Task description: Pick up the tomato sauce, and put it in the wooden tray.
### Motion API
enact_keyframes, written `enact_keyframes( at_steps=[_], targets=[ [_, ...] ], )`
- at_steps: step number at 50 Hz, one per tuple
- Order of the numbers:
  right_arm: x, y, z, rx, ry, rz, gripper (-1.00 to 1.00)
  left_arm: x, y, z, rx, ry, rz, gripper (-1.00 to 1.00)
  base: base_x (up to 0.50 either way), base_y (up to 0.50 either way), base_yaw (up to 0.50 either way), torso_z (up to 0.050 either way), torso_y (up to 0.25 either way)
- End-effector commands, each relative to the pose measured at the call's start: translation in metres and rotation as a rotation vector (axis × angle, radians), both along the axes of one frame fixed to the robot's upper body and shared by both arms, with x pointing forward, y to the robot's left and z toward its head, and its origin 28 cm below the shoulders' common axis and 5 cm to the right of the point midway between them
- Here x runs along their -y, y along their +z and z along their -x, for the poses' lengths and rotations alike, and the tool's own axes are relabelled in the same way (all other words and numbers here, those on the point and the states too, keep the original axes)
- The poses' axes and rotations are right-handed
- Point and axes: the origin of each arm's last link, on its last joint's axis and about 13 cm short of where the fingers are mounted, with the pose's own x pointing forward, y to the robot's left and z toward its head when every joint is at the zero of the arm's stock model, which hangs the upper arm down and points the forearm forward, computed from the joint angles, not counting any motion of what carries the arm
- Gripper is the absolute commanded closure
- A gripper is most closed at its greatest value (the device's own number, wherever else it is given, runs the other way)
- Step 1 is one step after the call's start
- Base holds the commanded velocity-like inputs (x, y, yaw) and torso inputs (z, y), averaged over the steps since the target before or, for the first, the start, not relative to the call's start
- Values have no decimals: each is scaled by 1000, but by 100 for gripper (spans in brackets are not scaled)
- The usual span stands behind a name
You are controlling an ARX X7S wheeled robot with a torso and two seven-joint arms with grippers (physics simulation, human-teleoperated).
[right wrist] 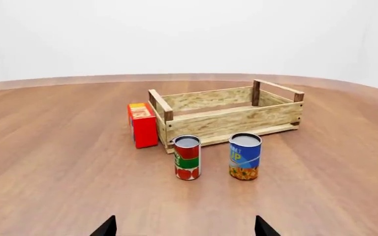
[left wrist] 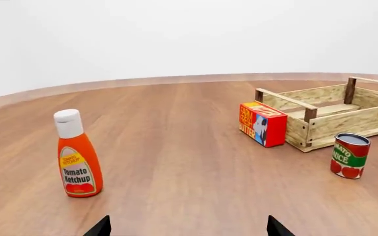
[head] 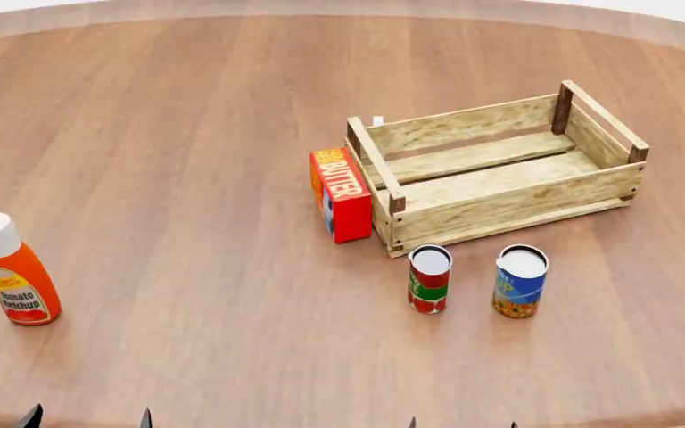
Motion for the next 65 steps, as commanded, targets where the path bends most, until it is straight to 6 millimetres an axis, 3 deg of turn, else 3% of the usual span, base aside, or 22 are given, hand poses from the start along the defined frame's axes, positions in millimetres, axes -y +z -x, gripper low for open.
enact_keyframes(
  at_steps=[1, 65],
  targets=[
    [0, 4, 2, 4, -10, -30, -100, 0, 0, 0, 10, -4, 15, -100, 0, 0, 0, 0, 0],
    [-1, 2, 3, -21, -11, -6, -100, 0, 0, 0, 14, -1, 14, -100, 477, 4, 0, 0, 0]
  ],
)
